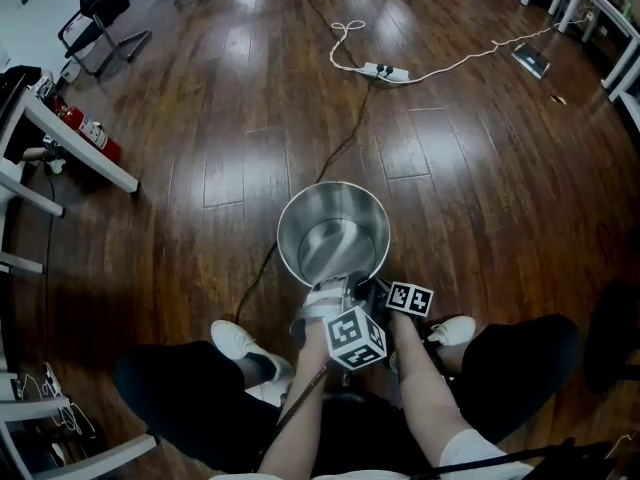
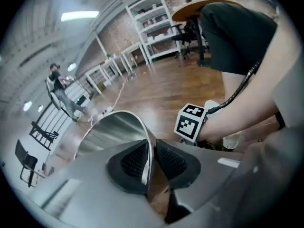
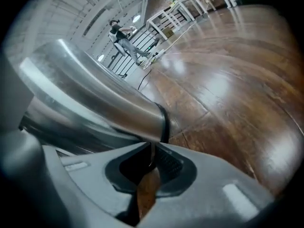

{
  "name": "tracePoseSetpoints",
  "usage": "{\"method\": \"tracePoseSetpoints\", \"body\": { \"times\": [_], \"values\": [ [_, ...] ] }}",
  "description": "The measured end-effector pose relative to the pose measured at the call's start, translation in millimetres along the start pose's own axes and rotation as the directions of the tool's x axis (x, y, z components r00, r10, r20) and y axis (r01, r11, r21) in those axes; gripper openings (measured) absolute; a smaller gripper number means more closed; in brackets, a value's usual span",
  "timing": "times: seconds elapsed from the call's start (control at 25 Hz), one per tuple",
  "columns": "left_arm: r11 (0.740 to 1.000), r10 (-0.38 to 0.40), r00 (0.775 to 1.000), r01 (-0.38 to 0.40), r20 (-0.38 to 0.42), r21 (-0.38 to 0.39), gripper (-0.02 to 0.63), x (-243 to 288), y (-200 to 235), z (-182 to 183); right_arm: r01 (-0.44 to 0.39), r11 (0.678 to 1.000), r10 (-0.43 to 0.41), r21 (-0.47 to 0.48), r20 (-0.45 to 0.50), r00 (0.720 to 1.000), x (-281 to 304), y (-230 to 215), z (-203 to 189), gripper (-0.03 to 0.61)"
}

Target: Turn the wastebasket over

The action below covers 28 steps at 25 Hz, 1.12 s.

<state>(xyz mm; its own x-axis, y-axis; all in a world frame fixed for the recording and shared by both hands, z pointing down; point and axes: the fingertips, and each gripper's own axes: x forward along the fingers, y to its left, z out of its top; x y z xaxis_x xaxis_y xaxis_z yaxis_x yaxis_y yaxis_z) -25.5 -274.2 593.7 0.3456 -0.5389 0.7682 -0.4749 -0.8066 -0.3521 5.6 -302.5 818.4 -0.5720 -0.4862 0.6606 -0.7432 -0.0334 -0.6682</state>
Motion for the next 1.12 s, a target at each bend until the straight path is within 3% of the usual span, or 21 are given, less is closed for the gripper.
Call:
{"method": "tracePoseSetpoints", "body": {
  "times": [0.16, 0.28, 0.4, 0.48, 0.56, 0.68, 0.84, 0.88, 0.96, 1.12],
  "values": [
    [0.999, -0.023, 1.000, 0.023, 0.015, -0.029, 0.069, 1.3, 3.6, 0.6, -0.002, 1.000, 0.002, -0.004, 0.035, 0.999, -9.7, -2.3, 14.4, 0.026],
    [0.998, -0.014, 0.999, 0.017, 0.052, -0.067, 0.074, -0.3, 5.2, 2.3, -0.008, 0.998, 0.013, -0.058, 0.087, 0.996, -24.2, 7.7, 39.1, 0.038],
    [0.970, -0.008, 0.987, 0.048, 0.162, -0.239, 0.098, -11.0, 18.6, 8.5, -0.003, 0.986, 0.031, -0.167, 0.164, 0.986, -49.8, 30.8, 74.5, 0.045],
    [0.935, 0.058, 0.971, 0.028, 0.230, -0.353, 0.120, -27.4, 34.9, 8.4, -0.009, 0.964, 0.070, -0.267, 0.219, 0.973, -74.5, 57.3, 95.7, 0.051],
    [0.898, 0.158, 0.945, -0.017, 0.287, -0.439, 0.137, -52.3, 51.6, 7.1, -0.010, 0.922, 0.120, -0.387, 0.261, 0.958, -104.2, 89.5, 109.9, 0.052],
    [0.842, 0.300, 0.883, -0.067, 0.361, -0.535, 0.130, -98.6, 70.6, 6.3, 0.007, 0.833, 0.199, -0.554, 0.310, 0.930, -151.6, 140.1, 119.7, 0.052],
    [0.772, 0.451, 0.793, -0.115, 0.410, -0.626, 0.050, -163.2, 76.0, -3.7, 0.010, 0.708, 0.325, -0.706, 0.339, 0.883, -214.0, 208.3, 106.6, 0.036],
    [0.762, 0.473, 0.774, -0.120, 0.421, -0.636, 0.017, -177.7, 72.2, -6.2, 0.005, 0.683, 0.354, -0.730, 0.338, 0.872, -229.2, 222.3, 97.4, -0.008],
    [0.757, 0.500, 0.742, -0.125, 0.446, -0.642, 0.017, -204.3, 61.8, -9.0, -0.017, 0.633, 0.412, -0.774, 0.318, 0.854, -255.6, 249.4, 74.9, -0.008],
    [0.729, 0.555, 0.691, -0.136, 0.463, -0.671, 0.015, -256.1, 33.9, -9.2, -0.053, 0.502, 0.489, -0.863, 0.233, 0.841, -297.0, 295.0, 22.3, -0.008]
  ]
}}
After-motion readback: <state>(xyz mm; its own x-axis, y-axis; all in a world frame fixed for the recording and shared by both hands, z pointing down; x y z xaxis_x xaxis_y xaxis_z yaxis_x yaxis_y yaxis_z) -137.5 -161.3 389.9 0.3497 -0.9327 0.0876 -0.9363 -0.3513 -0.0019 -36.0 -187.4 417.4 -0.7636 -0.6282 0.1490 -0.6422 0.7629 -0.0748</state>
